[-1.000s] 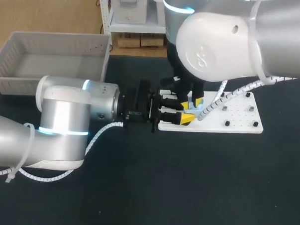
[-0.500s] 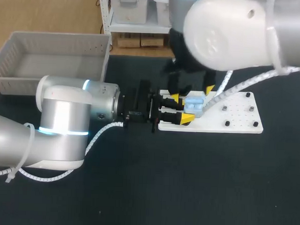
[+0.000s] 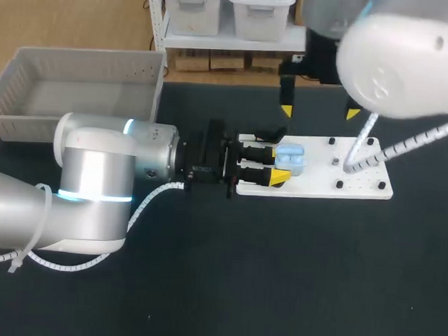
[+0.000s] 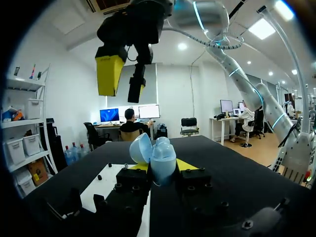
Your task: Pick up each earbud case from the left stands, insert the matching earbuds, close the lid, and place the case in the box.
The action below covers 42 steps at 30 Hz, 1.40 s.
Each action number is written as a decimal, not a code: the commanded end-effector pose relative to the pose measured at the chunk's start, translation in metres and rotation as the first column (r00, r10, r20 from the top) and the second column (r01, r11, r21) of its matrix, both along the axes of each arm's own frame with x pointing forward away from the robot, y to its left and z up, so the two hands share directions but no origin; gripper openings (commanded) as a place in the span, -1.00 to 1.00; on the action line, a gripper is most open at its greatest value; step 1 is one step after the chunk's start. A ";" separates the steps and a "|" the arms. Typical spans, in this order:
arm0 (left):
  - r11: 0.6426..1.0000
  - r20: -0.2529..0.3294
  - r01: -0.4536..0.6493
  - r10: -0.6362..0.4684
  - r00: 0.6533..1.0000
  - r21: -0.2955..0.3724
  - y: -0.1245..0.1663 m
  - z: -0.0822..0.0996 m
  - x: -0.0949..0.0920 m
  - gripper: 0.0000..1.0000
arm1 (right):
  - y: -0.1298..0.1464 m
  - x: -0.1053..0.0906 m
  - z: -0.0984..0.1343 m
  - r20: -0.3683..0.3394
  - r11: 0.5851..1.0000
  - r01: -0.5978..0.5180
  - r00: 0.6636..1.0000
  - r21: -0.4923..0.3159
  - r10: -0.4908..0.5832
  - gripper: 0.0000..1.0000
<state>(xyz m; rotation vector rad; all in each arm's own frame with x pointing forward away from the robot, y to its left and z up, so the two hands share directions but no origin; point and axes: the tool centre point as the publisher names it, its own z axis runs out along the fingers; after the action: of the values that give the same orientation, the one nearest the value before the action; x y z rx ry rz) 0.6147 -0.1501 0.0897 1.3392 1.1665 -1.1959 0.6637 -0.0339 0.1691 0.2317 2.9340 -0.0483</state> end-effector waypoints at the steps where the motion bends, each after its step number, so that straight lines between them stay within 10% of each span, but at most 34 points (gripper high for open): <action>1: 1.000 0.003 -0.008 0.008 1.000 -0.003 0.000 -0.001 -0.002 -1.00 | -0.006 0.007 -0.018 0.095 0.996 0.090 0.991 -0.005 -0.090 1.00; 13: 1.000 0.003 -0.008 0.008 1.000 -0.003 0.000 -0.001 -0.002 -1.00 | -0.014 0.018 -0.047 -0.002 0.997 0.072 0.997 -0.032 -0.072 1.00; 36: 1.000 0.003 -0.008 0.008 1.000 -0.003 0.000 -0.001 -0.002 -1.00 | -0.007 -0.044 -0.053 -0.106 0.999 -0.040 0.994 -0.016 0.038 1.00; 42: 1.000 0.003 -0.008 0.008 1.000 -0.003 0.000 -0.001 -0.002 -1.00 | -0.015 -0.047 -0.031 0.036 1.000 0.025 0.999 -0.012 -0.024 1.00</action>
<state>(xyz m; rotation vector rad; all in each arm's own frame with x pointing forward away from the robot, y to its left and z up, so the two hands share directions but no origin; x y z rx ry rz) 0.6144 -0.1502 0.0897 1.3392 1.1669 -1.1956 0.6312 -0.0399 0.1257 0.2220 2.9975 -0.1125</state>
